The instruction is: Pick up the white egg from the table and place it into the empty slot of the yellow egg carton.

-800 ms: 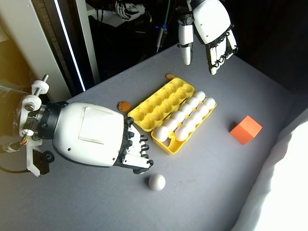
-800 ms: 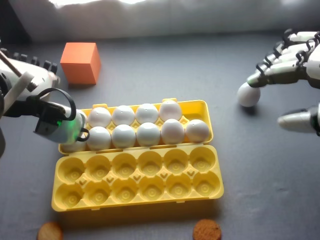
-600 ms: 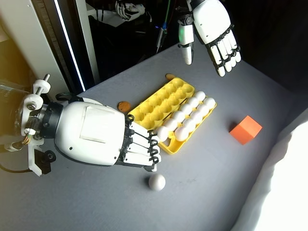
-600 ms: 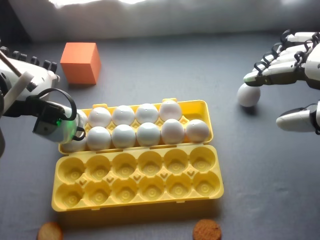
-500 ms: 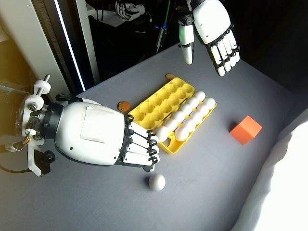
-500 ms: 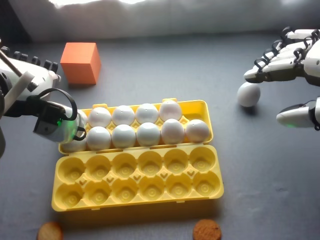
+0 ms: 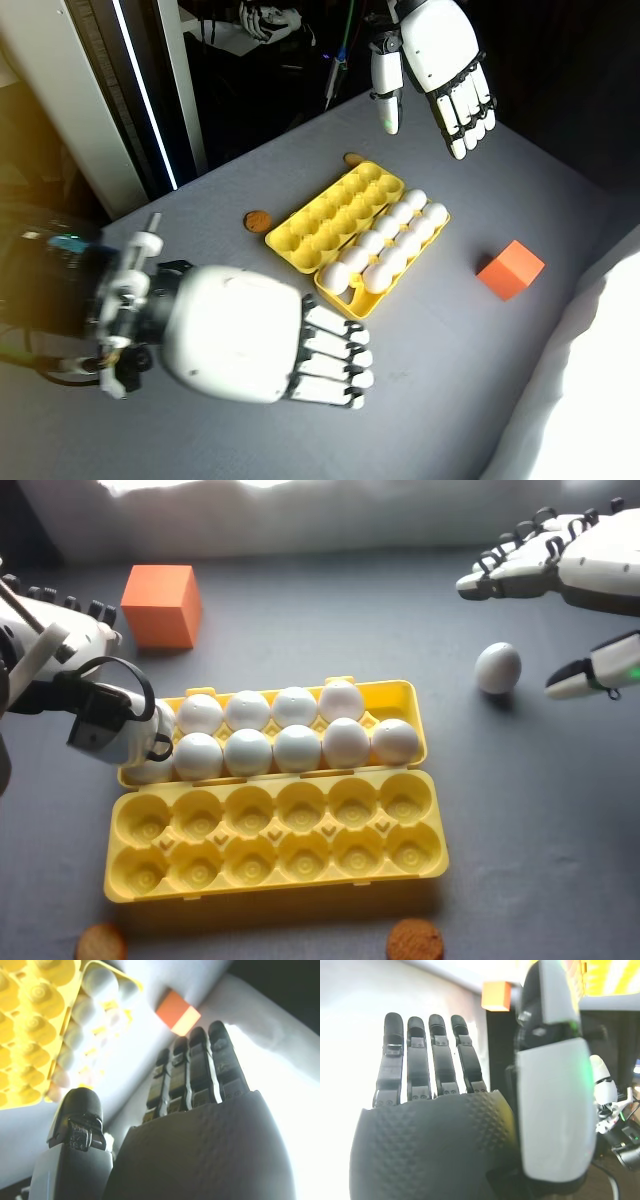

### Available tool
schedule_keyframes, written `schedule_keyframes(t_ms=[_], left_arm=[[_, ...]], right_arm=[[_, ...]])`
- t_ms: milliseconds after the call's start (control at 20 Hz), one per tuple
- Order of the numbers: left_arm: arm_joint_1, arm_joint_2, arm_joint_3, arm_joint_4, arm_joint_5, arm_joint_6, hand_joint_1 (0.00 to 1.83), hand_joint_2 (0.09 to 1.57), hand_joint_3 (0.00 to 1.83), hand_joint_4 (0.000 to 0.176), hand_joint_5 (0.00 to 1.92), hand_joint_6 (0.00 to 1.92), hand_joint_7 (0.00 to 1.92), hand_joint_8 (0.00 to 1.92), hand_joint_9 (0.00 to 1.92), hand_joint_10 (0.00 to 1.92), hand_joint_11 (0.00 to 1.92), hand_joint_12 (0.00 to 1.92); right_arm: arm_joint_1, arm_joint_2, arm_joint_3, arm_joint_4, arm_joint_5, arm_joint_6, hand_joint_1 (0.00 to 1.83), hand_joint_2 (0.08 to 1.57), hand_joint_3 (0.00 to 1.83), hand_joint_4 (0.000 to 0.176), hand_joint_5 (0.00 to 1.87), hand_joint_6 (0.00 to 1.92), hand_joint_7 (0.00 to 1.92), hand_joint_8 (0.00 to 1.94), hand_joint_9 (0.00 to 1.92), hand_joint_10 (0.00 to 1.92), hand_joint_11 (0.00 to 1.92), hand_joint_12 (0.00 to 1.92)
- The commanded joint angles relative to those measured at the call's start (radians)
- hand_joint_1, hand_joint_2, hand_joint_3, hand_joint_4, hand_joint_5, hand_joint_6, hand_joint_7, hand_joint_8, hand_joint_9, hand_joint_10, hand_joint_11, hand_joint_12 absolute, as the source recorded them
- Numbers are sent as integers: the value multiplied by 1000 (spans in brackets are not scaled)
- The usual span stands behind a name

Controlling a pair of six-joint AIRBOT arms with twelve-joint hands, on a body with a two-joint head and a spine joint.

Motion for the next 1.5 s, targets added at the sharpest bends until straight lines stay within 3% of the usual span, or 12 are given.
schedule_keyframes(t_ms=[0,50,100,300,400,500,700,1100,1200,1350,1450], left_arm=[[-9,10,1,91,11,5,0,1373,1,0,86,9,114,12,104,17,62,59],[-9,10,1,91,11,5,0,1373,0,0,108,7,137,13,143,3,12,294],[-9,10,1,91,12,5,0,1381,2,0,108,3,149,10,157,2,2,327],[-9,10,1,90,15,5,0,1382,1,0,81,1,123,2,124,1,0,324],[-9,10,1,90,15,5,0,1382,0,0,83,1,138,4,134,4,0,309],[-9,10,1,90,15,5,0,1383,0,0,82,0,142,2,138,1,0,345],[-9,10,1,90,15,5,0,1376,0,0,126,7,186,11,181,10,0,538],[-11,9,1,91,12,-7,0,1388,1,0,128,9,173,8,179,7,0,590],[-10,9,1,91,12,-7,0,1393,1,0,97,0,132,1,138,2,0,523],[-10,10,1,91,12,-7,0,1387,0,0,133,5,175,6,178,5,0,643],[-10,9,1,91,13,-7,0,1381,0,0,91,3,126,2,137,2,0,570]], right_arm=[[13,5,20,31,64,-1,1079,1060,10,0,181,5,118,4,91,7,0,487],[13,-14,42,51,59,-1,1107,1057,5,0,217,15,162,15,131,21,0,600],[13,-30,63,70,49,11,1128,1045,0,0,255,22,211,22,176,34,0,723],[22,-76,126,70,40,78,1128,1043,0,0,358,39,322,32,241,43,0,852],[21,-95,145,70,39,88,1117,1060,3,0,442,50,455,54,374,95,0,1084],[19,-114,159,70,39,96,1118,1073,6,0,465,46,480,48,398,113,0,1170],[5,-149,194,70,40,119,1069,1088,6,0,437,18,475,26,382,128,0,1151],[-55,-218,250,74,48,127,1141,1061,0,0,458,15,490,16,387,186,0,1161],[-67,-227,263,74,51,127,1088,1091,6,0,425,2,463,2,345,190,0,1085],[-85,-238,284,75,56,127,1112,1082,0,0,456,7,496,8,346,301,0,1161],[-96,-243,300,74,68,127,1169,1057,0,0,572,39,603,39,404,433,0,1290]])
